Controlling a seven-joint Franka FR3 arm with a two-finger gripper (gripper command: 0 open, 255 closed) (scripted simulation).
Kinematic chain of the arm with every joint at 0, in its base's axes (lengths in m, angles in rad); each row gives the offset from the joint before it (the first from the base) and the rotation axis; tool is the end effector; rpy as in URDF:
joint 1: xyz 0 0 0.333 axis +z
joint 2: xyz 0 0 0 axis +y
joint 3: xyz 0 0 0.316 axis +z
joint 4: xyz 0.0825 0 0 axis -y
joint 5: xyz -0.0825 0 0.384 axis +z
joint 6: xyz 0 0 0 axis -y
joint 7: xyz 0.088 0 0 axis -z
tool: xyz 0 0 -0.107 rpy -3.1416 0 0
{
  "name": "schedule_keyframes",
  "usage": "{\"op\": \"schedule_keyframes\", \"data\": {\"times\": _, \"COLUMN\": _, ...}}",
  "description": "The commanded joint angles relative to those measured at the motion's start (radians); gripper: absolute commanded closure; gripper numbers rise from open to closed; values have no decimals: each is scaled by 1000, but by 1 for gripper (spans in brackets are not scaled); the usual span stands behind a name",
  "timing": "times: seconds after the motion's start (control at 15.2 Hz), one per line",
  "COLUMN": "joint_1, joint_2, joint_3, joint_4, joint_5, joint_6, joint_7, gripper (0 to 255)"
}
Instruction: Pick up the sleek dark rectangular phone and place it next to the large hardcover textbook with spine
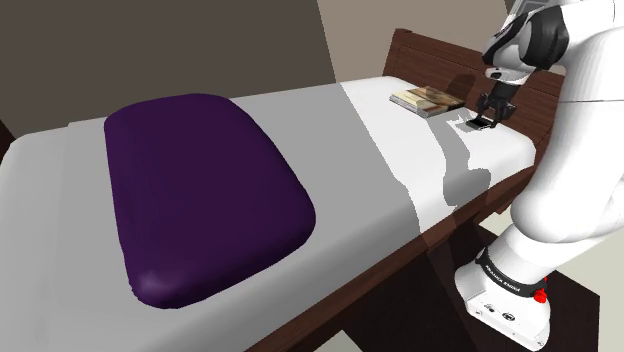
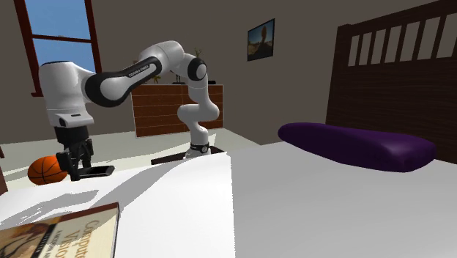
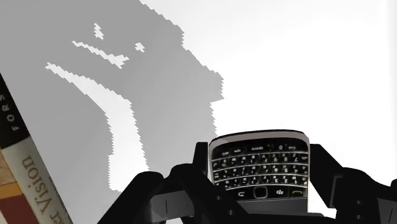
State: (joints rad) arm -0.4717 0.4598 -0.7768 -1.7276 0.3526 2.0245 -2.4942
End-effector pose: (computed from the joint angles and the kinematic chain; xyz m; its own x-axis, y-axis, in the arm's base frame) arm 0.2702 -0.5868 0.3769 0.4220 0.9065 0.0107 0.9066 -0.4219 -0.0122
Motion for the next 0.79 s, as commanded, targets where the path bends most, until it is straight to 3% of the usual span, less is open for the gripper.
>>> {"op": "schedule_keyframes", "data": {"times": 0.0, "joint_1": -3, "joint_2": 10, "joint_3": 6, "joint_4": -13, "joint_5": 10, "joint_6": 21, "joint_7": -6, "gripper": 255}}
{"op": "schedule_keyframes", "data": {"times": 0.73, "joint_1": -12, "joint_2": 36, "joint_3": 20, "joint_4": -35, "joint_5": 32, "joint_6": 63, "joint_7": -20, "gripper": 255}}
